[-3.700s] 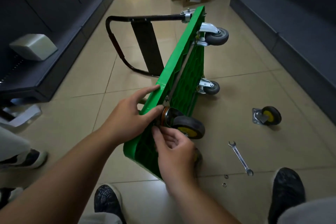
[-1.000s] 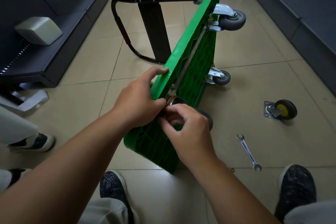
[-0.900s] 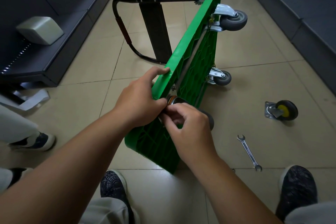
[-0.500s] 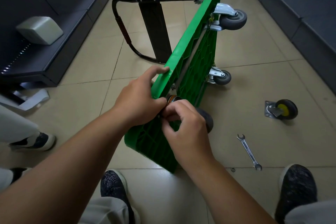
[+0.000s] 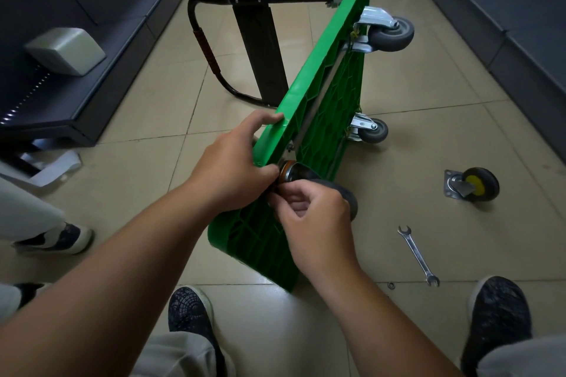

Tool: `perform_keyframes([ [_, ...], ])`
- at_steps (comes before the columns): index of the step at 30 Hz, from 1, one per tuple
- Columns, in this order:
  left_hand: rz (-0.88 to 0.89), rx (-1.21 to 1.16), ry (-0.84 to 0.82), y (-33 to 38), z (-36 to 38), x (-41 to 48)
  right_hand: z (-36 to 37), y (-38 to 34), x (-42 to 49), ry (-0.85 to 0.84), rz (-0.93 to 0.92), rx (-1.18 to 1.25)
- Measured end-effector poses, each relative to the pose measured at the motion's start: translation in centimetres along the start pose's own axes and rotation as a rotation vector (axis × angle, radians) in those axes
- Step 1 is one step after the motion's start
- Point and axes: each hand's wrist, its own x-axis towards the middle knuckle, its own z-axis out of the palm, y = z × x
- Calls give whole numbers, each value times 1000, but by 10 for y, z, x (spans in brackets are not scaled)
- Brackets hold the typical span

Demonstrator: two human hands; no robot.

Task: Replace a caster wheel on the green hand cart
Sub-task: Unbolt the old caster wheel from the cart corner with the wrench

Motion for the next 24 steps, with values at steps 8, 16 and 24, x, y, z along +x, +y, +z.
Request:
perform_keyframes([
  [8, -2, -4, -9, 1, -1, 0, 2, 1, -5, 81, -176, -22],
  [16, -2, -3, -7, 0, 0, 0, 3, 0, -3, 88, -192, -1],
  [24, -11, 1, -13, -1, 1, 2, 3, 4, -4, 149, -55, -59],
])
